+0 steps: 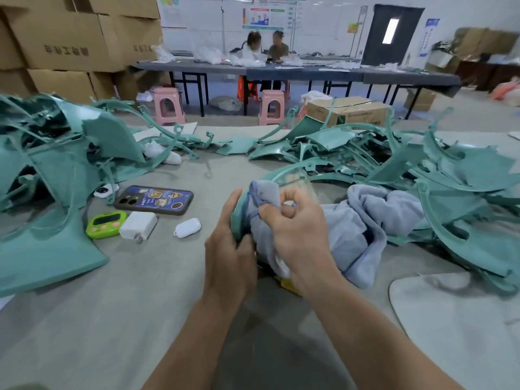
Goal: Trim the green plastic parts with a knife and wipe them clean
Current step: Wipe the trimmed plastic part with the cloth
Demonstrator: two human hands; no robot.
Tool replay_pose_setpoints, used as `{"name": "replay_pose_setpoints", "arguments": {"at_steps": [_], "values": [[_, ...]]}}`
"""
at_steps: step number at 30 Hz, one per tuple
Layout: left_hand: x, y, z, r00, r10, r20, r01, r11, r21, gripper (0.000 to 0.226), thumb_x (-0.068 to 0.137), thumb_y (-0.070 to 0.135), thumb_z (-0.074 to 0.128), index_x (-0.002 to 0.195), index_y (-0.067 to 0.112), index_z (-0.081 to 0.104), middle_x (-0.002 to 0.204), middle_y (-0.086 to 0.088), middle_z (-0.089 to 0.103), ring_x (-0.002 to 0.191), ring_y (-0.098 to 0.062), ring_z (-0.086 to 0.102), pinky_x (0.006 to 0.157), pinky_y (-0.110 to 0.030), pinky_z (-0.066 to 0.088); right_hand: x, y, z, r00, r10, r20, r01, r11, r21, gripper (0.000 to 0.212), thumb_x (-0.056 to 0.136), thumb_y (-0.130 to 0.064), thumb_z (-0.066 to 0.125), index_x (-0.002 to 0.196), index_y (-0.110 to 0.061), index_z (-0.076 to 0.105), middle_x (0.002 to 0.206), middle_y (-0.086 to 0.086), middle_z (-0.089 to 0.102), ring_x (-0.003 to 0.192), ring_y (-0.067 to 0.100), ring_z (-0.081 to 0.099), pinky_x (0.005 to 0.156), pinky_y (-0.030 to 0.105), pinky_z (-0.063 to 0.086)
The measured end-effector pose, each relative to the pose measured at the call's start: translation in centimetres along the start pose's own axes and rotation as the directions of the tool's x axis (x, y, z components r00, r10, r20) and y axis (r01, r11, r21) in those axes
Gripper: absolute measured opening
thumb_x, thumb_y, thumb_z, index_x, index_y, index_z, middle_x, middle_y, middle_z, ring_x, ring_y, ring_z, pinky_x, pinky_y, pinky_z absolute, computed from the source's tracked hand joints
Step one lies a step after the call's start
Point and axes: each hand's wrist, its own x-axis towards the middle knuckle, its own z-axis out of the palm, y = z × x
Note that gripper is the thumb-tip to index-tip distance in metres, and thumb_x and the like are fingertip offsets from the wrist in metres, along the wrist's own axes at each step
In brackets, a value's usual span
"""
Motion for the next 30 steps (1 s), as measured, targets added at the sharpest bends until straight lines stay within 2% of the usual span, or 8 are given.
{"name": "replay_pose_setpoints", "arguments": {"at_steps": [3,6,8,10,12,16,22,30], "values": [[0.3,-0.6,0.1,0.995,-0.075,-0.064,0.067,0.991,-0.112,0.077,0.073,0.005,0.052,0.141,0.041,0.051,0.127,0.005,0.07,0.119,-0.019,0.065,0.102,-0.052,0.051,-0.4,1.1,-0.1,0.984,-0.04,0.175,0.045,0.999,-0.025,0.017,0.092,-0.013,0.071,0.076,-0.02,0.068,0.061,-0.008,0.064,0.059,0.007,0.055,0.062,0.031,0.047],[1.0,-1.2,0.1,0.984,-0.142,-0.109,0.109,0.958,-0.265,0.074,0.068,0.004,0.051,0.135,0.035,0.059,0.117,0.002,0.073,0.102,-0.013,0.07,0.088,-0.038,0.058,-1.6,2.4,-0.8,0.888,-0.018,0.459,-0.024,0.996,0.085,0.038,0.098,-0.005,0.056,0.108,-0.034,0.078,0.066,-0.01,0.063,0.056,0.005,0.053,0.054,0.019,0.044],[1.2,-1.3,0.1,0.977,-0.18,-0.116,0.134,0.935,-0.328,0.068,0.064,0.003,0.046,0.125,0.022,0.066,0.097,-0.006,0.074,0.084,-0.021,0.07,0.07,-0.036,0.059,-2.0,3.6,-1.5,0.796,0.001,0.605,-0.005,1.0,0.005,0.062,0.096,-0.001,0.051,0.138,-0.046,0.059,0.09,-0.014,0.068,0.073,0.009,0.059,0.067,0.024,0.047],[1.1,-1.4,0.2,0.971,-0.19,-0.141,0.141,0.943,-0.302,0.041,0.062,0.005,0.045,0.094,0.011,0.07,0.069,-0.002,0.066,0.069,-0.026,0.061,0.058,-0.043,0.051,-1.8,4.4,-2.1,0.744,-0.024,0.668,0.169,0.974,-0.154,0.084,0.091,-0.001,0.05,0.153,-0.055,0.031,0.141,-0.028,0.055,0.124,-0.001,0.056,0.103,0.025,0.045],[0.9,-1.6,0.3,0.966,-0.202,-0.163,0.149,0.946,-0.288,0.005,0.062,0.006,0.047,0.065,0.008,0.051,0.058,-0.007,0.046,0.061,-0.023,0.044,0.051,-0.045,0.039,-1.8,4.2,-1.7,0.73,-0.07,0.679,0.285,0.936,-0.209,0.093,0.088,-0.001,0.048,0.154,-0.06,0.017,0.158,-0.033,0.032,0.143,-0.008,0.035,0.116,0.019,0.033],[0.9,-1.4,0.2,0.962,-0.181,-0.203,0.129,0.96,-0.248,0.012,0.06,0.006,0.049,0.058,0.012,0.038,0.056,-0.004,0.038,0.057,-0.02,0.036,0.05,-0.037,0.031,-1.8,4.0,0.0,0.772,-0.102,0.627,0.375,0.87,-0.321,0.094,0.087,0.001,0.046,0.161,-0.045,0.012,0.167,-0.026,0.013,0.151,-0.01,0.01,0.126,0.027,0.016],[0.3,-1.0,0.6,0.979,-0.027,-0.202,0.005,0.994,-0.105,0.017,0.059,0.004,0.046,0.057,0.019,0.038,0.054,0.011,0.034,0.055,-0.017,0.028,0.047,-0.033,0.024,0.9,2.3,1.1,0.842,-0.105,0.529,0.426,0.732,-0.532,0.073,0.096,-0.007,0.044,0.162,-0.025,0.019,0.156,0.0,0.039,0.143,0.015,0.031,0.121,0.036,0.024],[0.1,-0.4,0.4,0.979,0.079,-0.187,-0.068,0.996,0.065,0.022,0.059,0.005,0.047,0.058,0.022,0.033,0.055,0.014,0.03,0.056,-0.011,0.026,0.045,-0.029,0.022,3.5,1.8,2.3,0.912,-0.125,0.391,0.382,0.609,-0.695,0.068,0.098,-0.005,0.038,0.162,-0.012,0.017,0.164,0.009,0.028,0.147,0.02,0.016,0.121,0.031,0.006]]}}
